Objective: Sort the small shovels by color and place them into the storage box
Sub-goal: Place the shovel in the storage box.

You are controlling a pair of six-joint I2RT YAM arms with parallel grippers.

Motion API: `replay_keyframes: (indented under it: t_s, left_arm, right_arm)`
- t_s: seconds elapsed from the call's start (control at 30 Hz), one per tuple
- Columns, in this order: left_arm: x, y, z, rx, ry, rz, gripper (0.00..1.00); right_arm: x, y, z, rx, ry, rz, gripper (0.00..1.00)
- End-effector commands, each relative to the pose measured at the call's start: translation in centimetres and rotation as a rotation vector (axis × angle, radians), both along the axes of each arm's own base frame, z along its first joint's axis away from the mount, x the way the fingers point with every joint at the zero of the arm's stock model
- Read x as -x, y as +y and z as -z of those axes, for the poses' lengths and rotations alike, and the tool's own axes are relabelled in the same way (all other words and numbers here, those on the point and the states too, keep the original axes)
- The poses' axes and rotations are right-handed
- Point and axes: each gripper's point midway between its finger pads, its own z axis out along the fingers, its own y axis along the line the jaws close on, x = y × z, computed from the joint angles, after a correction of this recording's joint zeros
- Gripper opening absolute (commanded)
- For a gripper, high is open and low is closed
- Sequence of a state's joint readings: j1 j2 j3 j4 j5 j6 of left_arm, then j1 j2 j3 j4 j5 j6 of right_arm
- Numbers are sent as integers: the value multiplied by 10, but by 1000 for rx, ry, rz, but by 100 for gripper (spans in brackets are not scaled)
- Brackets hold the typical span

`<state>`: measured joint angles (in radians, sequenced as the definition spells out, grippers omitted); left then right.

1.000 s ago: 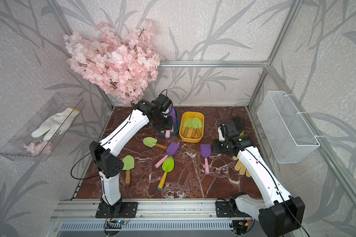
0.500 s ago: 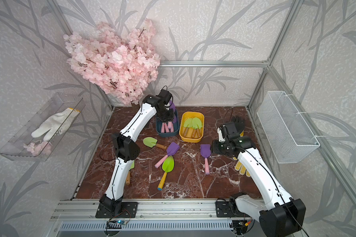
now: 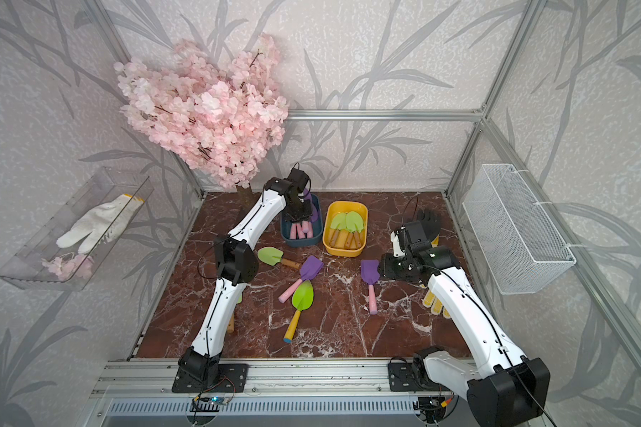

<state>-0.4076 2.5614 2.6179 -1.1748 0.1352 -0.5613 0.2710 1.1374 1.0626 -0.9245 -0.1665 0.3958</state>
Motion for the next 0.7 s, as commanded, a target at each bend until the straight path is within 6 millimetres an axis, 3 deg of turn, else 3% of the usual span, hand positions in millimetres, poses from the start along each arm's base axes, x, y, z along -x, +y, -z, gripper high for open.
replay_keyframes:
  t_s: [0.0,0.67]
  left_arm:
    - [-19,2,-4,15,-60,-38,11]
    - [-18,-7,30,32,0,-52,12]
  right_arm:
    - [3,-1,-1,-3,0,3,51]
    - [5,-3,7,8,13,2,51]
